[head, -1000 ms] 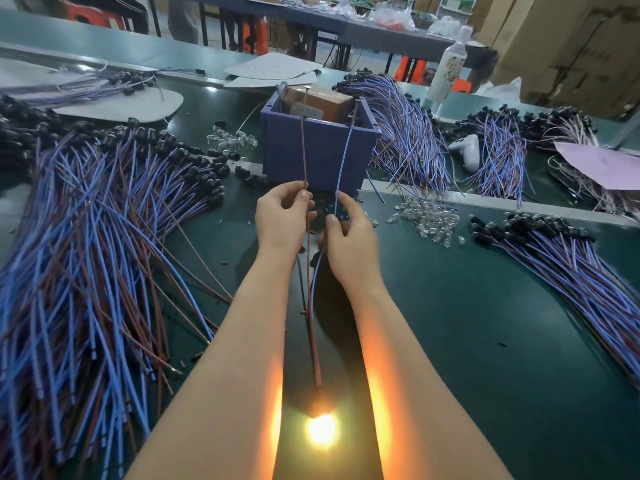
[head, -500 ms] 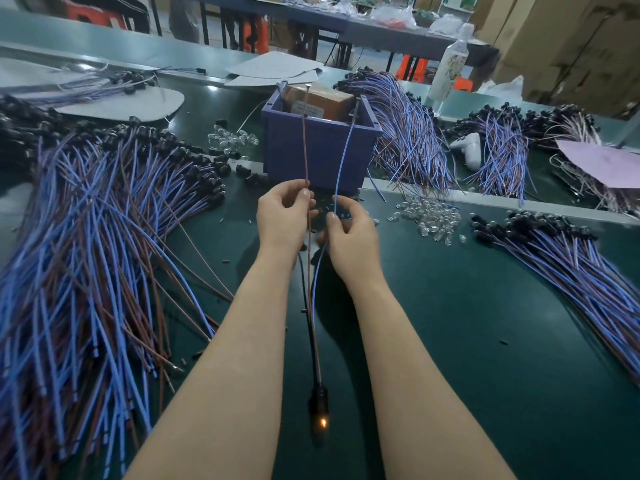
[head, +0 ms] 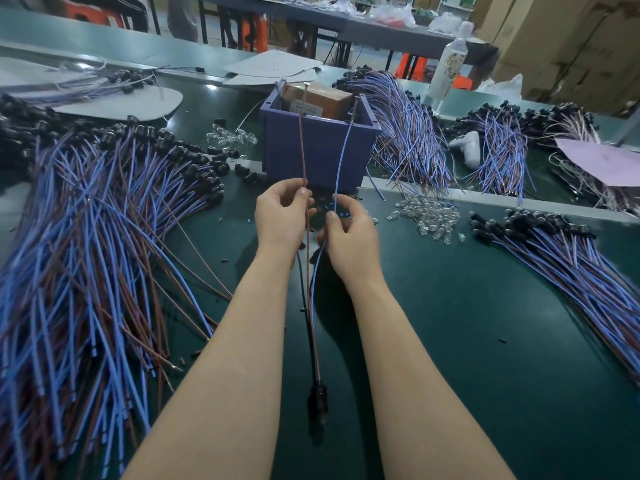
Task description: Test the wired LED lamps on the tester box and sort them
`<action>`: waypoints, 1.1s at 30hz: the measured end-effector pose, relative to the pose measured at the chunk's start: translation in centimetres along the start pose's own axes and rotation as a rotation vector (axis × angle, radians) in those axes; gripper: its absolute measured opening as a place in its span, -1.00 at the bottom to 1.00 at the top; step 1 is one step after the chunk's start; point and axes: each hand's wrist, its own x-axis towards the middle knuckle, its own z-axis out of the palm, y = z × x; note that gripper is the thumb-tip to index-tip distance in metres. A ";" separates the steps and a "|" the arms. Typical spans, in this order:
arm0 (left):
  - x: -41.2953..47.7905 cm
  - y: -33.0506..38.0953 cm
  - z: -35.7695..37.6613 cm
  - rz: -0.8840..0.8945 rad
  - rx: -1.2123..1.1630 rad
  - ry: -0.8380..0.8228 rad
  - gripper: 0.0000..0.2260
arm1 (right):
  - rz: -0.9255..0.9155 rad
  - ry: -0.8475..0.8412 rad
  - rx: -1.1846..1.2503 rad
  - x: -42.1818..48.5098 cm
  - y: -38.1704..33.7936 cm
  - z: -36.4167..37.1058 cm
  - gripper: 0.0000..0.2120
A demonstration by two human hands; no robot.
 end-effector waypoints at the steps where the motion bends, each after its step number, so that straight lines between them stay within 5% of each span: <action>1: 0.0 0.0 0.0 -0.001 -0.002 -0.001 -0.84 | 0.002 0.001 -0.002 0.0 0.0 0.0 -0.73; 28: -0.2 0.6 0.2 -0.014 -0.003 -0.023 -0.80 | 0.012 -0.022 0.011 0.0 -0.2 -0.1 -0.72; 33: -0.7 2.0 0.1 -0.002 0.029 -0.130 -0.84 | 0.171 -0.259 0.191 -0.3 -1.7 -1.2 -0.82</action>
